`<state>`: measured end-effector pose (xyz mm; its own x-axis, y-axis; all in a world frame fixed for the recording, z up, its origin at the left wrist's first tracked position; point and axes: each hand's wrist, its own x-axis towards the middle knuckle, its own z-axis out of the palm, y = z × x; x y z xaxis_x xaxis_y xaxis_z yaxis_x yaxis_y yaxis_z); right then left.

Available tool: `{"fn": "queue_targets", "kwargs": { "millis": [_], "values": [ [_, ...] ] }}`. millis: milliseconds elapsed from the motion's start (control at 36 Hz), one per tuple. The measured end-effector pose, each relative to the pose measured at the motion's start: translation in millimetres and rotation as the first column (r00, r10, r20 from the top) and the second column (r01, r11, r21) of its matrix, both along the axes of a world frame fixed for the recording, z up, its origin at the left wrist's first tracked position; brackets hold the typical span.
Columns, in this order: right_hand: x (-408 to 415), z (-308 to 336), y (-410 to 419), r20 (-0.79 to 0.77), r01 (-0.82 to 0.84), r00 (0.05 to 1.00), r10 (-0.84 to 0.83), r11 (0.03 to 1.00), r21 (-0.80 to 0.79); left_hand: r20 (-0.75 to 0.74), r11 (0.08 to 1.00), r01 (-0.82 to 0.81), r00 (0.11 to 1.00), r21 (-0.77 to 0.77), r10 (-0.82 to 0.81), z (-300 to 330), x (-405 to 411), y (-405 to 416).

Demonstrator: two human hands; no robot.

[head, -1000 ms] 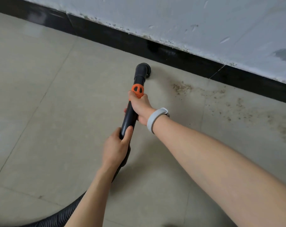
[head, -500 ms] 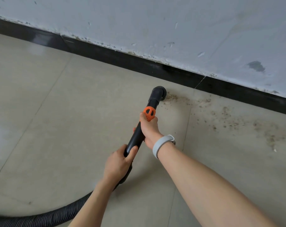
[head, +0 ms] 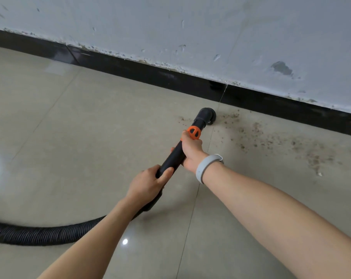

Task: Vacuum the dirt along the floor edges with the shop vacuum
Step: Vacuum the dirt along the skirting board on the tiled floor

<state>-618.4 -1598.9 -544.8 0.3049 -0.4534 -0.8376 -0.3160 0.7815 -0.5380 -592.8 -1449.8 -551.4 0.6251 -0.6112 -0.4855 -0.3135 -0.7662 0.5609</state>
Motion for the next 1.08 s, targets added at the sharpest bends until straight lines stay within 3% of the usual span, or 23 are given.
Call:
{"fn": "queue_targets", "kwargs": {
  "millis": [194, 361, 583, 806, 1083],
  "values": [
    [-19.2, 3.0, -20.1, 0.013, 0.07, 0.997, -0.071, 0.997, 0.034, 0.016, 0.998, 0.065, 0.998, 0.007, -0.065, 9.0, -10.1, -18.1],
    [-14.6, 7.6, -28.8, 0.072, 0.052, 0.996, -0.06, 0.993, 0.106, 0.063, 1.0, -0.007, 0.998, -0.022, 0.008, 2.1, -8.7, -22.6],
    [25.5, 11.9, -27.3, 0.11, -0.044, 0.993, 0.038, 0.998, 0.055, 0.066, 0.98, -0.182, 0.98, -0.077, 0.187, -7.8, 9.8, -20.9],
    [28.3, 4.6, -38.5, 0.092, -0.026, 0.996, 0.021, 0.998, 0.054, 0.099, 0.998, -0.061, 0.993, -0.003, 0.061, -13.0, 24.9, -36.8],
    [-7.6, -8.4, -39.1, 0.079, 0.057, 0.995, -0.061, 0.997, 0.058, 0.095, 0.998, 0.057, 0.994, -0.015, -0.056, -15.4, 2.3, -34.2]
  ]
}}
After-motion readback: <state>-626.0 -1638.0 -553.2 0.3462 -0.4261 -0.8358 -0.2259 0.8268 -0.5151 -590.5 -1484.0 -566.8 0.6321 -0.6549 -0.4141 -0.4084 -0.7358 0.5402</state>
